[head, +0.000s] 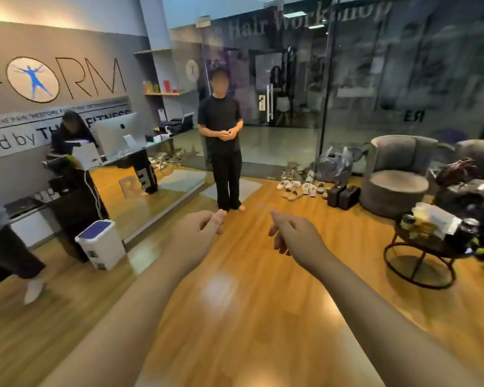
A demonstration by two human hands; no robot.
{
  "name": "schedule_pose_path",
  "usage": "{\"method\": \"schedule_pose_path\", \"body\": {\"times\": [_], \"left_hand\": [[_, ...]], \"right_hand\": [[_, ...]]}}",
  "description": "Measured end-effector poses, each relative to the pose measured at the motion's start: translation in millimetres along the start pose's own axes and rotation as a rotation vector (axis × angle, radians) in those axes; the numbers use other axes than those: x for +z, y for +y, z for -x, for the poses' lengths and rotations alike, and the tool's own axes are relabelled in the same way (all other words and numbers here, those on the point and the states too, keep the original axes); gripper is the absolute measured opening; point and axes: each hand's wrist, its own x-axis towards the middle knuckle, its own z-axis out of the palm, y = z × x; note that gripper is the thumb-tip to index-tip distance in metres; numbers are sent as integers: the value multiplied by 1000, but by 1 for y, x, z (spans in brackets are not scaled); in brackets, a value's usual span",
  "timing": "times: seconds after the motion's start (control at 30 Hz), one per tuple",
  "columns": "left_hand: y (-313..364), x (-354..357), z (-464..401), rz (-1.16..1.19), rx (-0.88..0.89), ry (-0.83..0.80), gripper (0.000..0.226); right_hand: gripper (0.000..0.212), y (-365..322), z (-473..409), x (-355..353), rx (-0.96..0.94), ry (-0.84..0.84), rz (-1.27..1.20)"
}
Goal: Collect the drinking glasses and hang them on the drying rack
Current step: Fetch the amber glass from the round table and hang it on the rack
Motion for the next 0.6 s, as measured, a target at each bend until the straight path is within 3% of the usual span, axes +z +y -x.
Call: {"method": "schedule_pose_path", "body": {"times": [0.23, 0.6], "left_hand": [[22, 104, -169, 18, 88, -102, 31], [104, 330, -417, 107, 379, -397, 40]], "right_hand": [[67, 85, -130, -85, 165, 178, 105], [60, 186, -284, -241, 268, 486, 213]]}}
